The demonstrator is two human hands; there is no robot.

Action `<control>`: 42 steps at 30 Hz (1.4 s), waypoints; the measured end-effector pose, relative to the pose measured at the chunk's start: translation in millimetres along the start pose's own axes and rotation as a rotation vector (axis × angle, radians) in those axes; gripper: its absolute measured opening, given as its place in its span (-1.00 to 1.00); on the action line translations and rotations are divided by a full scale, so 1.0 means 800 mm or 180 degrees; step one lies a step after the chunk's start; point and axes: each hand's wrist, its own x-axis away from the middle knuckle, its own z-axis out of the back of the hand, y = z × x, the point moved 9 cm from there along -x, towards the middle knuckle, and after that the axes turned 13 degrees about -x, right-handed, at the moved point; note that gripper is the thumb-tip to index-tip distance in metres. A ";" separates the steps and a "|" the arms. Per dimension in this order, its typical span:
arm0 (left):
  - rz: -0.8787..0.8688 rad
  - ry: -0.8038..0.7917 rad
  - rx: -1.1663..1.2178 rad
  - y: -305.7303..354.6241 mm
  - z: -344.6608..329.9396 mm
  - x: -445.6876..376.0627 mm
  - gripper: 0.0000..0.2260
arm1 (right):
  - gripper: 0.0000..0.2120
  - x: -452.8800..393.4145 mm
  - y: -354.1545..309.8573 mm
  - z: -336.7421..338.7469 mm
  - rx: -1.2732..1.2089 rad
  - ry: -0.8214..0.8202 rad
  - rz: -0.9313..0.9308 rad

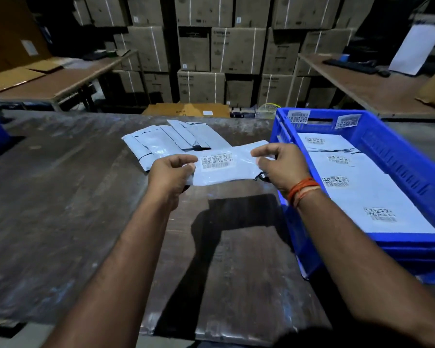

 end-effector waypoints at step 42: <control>-0.1488 -0.1662 -0.4749 0.080 -0.436 0.161 -0.63 | -0.76 0.050 0.128 0.387 0.2780 -0.0612 -0.1601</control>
